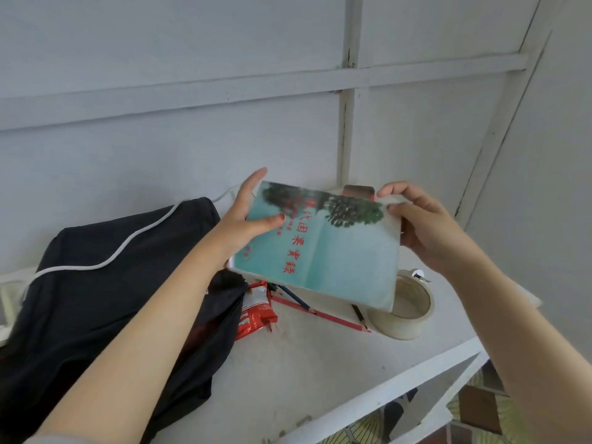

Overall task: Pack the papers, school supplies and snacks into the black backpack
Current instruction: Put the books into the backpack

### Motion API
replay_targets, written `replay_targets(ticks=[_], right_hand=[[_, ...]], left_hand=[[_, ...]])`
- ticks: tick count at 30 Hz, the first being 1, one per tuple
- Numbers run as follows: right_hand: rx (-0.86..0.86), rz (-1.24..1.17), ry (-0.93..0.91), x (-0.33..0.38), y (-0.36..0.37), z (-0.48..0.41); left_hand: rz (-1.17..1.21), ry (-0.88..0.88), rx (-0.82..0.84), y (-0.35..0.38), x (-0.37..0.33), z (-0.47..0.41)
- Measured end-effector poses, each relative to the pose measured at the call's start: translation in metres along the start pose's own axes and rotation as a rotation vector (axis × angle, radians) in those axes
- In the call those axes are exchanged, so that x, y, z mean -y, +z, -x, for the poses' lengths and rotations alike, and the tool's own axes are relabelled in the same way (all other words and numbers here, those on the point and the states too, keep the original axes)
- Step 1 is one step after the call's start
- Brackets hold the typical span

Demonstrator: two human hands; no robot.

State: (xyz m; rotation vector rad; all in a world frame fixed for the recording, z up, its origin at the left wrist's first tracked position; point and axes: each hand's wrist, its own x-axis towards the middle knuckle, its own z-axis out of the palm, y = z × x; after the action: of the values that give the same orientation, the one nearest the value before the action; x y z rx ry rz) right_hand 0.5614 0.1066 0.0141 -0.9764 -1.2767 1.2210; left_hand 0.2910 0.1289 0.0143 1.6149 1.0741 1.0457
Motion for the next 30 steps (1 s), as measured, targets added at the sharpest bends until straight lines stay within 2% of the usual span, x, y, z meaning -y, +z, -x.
replay_targets(ticks=[4, 8, 14, 18, 21, 25, 28, 30], right_hand=[[-0.026, -0.092, 0.011, -0.025, 0.022, 0.014], [0.071, -0.204, -0.020, -0.046, 0.040, 0.031], [0.195, -0.173, 0.154, -0.060, 0.059, 0.042], [0.187, -0.336, 0.250, -0.065, 0.078, 0.043], [0.195, -0.402, 0.253, -0.067, 0.092, 0.046], [0.145, -0.507, 0.252, -0.071, 0.111, 0.049], [0.050, -0.560, 0.244, -0.075, 0.123, 0.050], [-0.020, -0.577, 0.247, -0.078, 0.127, 0.051]], left_hand=[[0.028, -0.024, -0.029, -0.009, 0.006, 0.009], [0.050, -0.069, -0.086, -0.021, 0.007, 0.018], [0.007, -0.121, -0.119, -0.041, 0.005, 0.035], [-0.037, -0.198, -0.119, -0.053, 0.008, 0.047], [-0.003, -0.256, -0.093, -0.064, 0.010, 0.055], [0.023, -0.289, -0.110, -0.085, 0.008, 0.068], [-0.085, -0.232, -0.128, -0.098, 0.012, 0.085], [-0.142, -0.183, -0.052, -0.108, 0.018, 0.106]])
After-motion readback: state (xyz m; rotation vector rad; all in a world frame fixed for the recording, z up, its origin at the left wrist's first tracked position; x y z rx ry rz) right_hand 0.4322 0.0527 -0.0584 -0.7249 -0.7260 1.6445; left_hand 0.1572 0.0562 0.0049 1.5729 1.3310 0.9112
